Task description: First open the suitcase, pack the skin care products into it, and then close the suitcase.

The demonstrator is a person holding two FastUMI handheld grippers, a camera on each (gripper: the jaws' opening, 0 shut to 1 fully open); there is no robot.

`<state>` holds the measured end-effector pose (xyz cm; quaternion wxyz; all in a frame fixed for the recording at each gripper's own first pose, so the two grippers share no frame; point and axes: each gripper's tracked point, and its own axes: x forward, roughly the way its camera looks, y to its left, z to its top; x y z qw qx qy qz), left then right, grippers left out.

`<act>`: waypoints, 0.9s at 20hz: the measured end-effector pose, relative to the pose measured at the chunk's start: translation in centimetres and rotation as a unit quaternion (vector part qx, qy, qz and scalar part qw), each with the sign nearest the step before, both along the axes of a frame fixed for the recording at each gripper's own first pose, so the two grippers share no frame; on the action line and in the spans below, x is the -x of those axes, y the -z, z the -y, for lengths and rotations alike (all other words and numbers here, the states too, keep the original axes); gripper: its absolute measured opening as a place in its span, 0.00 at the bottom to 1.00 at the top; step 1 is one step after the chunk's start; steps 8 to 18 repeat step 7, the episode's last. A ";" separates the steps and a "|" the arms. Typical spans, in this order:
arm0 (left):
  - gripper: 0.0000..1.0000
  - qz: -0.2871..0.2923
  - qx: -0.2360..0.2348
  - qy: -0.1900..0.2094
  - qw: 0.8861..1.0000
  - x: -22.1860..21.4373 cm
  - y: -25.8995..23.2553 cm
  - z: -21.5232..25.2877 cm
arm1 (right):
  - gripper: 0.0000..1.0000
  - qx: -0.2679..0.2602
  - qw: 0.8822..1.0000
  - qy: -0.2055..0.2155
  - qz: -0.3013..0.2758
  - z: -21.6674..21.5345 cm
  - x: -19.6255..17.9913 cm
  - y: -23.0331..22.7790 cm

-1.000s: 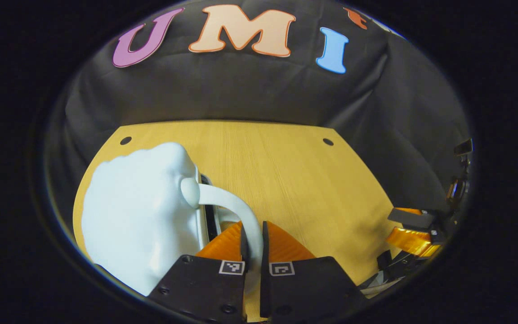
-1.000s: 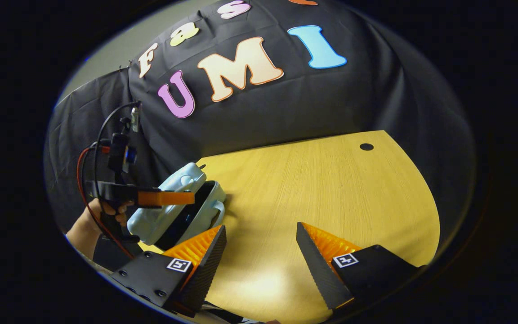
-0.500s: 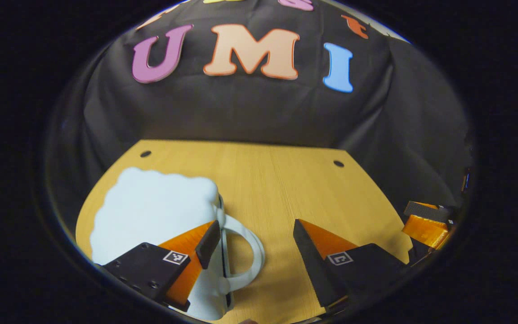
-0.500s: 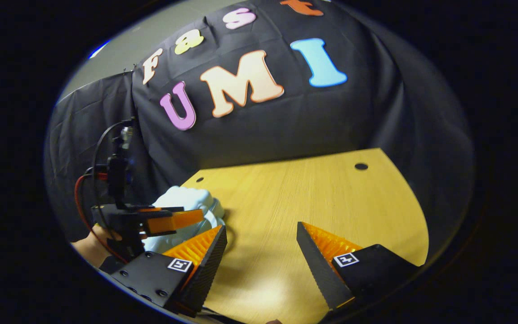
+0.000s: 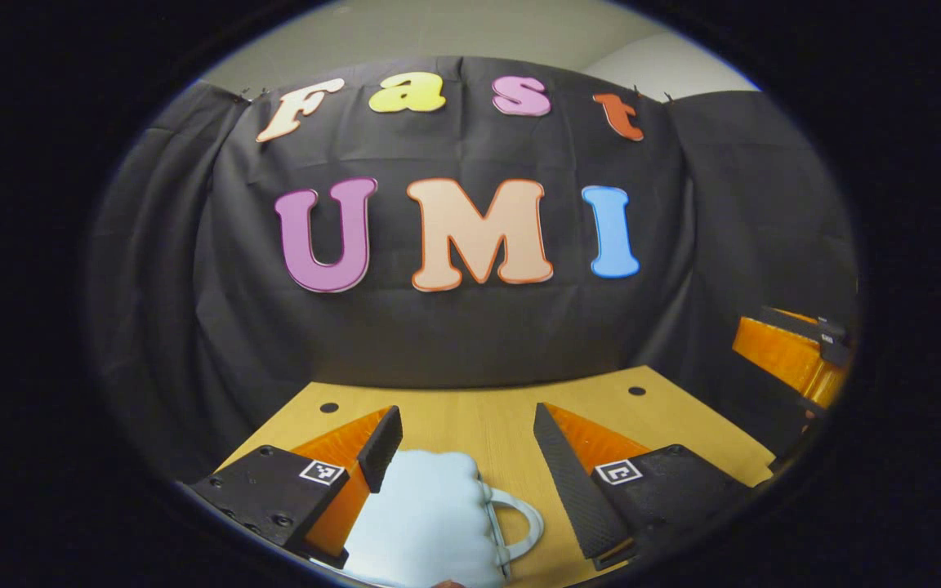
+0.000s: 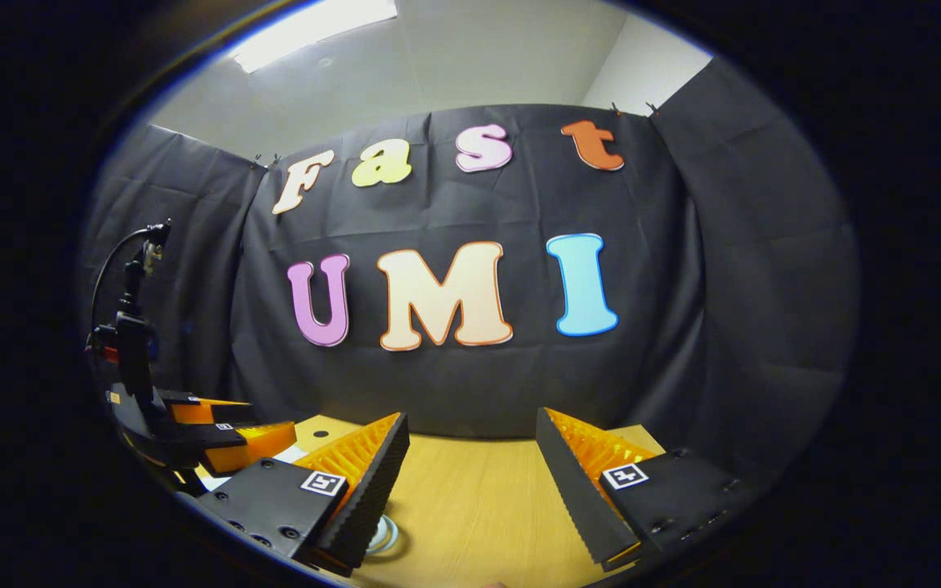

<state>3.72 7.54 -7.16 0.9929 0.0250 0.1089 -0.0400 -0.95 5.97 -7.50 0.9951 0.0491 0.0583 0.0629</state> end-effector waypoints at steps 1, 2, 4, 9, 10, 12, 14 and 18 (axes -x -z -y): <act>0.95 0.015 0.004 -0.003 1.000 0.0 -0.9 -0.6 | 0.94 0.000 1.000 0.000 0.003 -0.7 0.2 -0.4; 0.95 0.022 0.007 -0.005 1.000 0.0 -1.4 -1.1 | 0.98 0.001 1.000 0.000 0.004 -1.3 0.3 -0.5; 0.94 0.028 0.012 -0.008 0.999 0.4 -1.8 -2.0 | 0.98 0.009 1.000 -0.002 0.001 -2.3 0.8 -0.4; 0.95 0.028 0.016 -0.005 0.999 1.0 -1.4 -2.8 | 0.98 0.022 1.000 -0.004 0.006 -3.6 1.3 -0.9; 0.95 0.028 0.016 -0.005 0.999 1.0 -1.4 -2.8 | 0.98 0.022 1.000 -0.004 0.006 -3.6 1.3 -0.9; 0.95 0.028 0.016 -0.005 0.999 1.0 -1.4 -2.8 | 0.98 0.022 1.000 -0.004 0.006 -3.6 1.3 -0.9; 0.95 0.028 0.016 -0.005 0.999 1.0 -1.4 -2.8 | 0.98 0.022 1.000 -0.004 0.006 -3.6 1.3 -0.9; 0.95 0.028 0.016 -0.005 0.999 1.0 -1.4 -2.8 | 0.98 0.022 1.000 -0.004 0.006 -3.6 1.3 -0.9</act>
